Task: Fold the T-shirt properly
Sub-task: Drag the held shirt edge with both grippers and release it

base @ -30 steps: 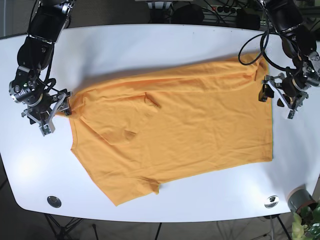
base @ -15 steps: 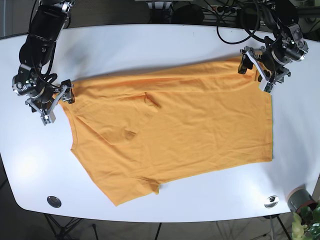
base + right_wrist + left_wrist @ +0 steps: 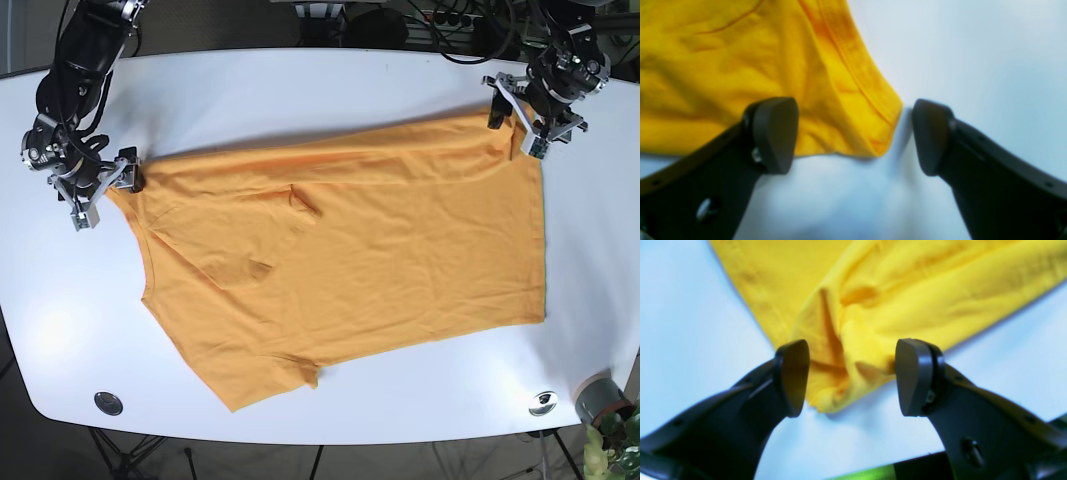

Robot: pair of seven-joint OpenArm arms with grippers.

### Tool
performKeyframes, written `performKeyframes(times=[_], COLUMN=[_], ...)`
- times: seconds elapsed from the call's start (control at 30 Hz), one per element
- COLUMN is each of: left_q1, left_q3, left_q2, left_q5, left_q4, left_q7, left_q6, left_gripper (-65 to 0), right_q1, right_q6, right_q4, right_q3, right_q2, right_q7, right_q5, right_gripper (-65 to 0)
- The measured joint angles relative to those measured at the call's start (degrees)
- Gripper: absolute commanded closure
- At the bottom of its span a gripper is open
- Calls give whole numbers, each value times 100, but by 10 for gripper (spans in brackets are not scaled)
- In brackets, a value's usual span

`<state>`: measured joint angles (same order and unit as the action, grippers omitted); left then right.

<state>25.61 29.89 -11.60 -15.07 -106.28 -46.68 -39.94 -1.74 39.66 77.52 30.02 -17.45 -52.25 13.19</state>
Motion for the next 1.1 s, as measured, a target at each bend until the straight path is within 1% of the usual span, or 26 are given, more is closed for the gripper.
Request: performKeyframes(times=[0.13,0.2,0.27,0.3,0.37,0.4,0.43,0.47,0.53,0.63,0.77,0.87,0.97,1.1], left_q1=[11,11,11,9,-2,-13,-20,-22,-22,-17,83,157,175,201], left_q3=[0,9,9,11,11,9,9,4,4,4,44,264,444,682], left_q2=[-2,-9,-4,-9,-31,-31,-31,-28,-26,-31,-74,-133,-133,-120], left_q5=[-15,-20,-26,-50,-72,-81,-83,-83,-103,-120,-59,-122,-42,-105], left_q4=[407,623,820,852,898,907,911,918,922,909,710,546,516,507], left_q7=[254,389,507,566,581,584,586,588,601,599,546,317,-72,-170], left_q6=[-2,-2,0,0,-9,-15,-17,-20,-20,-20,-24,-22,-22,-44], left_gripper=[-365,-364,-336,-306,-218,-183,-139,-108,-82,-76,-81,-81,-81,-81], right_q1=[26,26,24,20,13,15,22,35,68,195,546,848,1169,1646], right_q6=[2,-7,-2,0,0,0,0,4,44,44,46,83,87,76], right_q4=[4,15,31,33,31,31,31,31,31,70,415,717,966,1300], right_q3=[4,26,26,26,26,26,26,26,24,26,48,437,807,876], right_q2=[15,79,127,142,162,164,168,177,205,205,212,361,505,522], right_q7=[46,72,107,103,107,96,90,81,107,142,140,66,72,57], right_q5=[15,-2,-2,-9,11,13,15,63,98,179,190,208,208,203], right_gripper=[-507,-479,-401,-338,-162,-98,-19,-14,-49,-27,-24,-24,-24,-24])
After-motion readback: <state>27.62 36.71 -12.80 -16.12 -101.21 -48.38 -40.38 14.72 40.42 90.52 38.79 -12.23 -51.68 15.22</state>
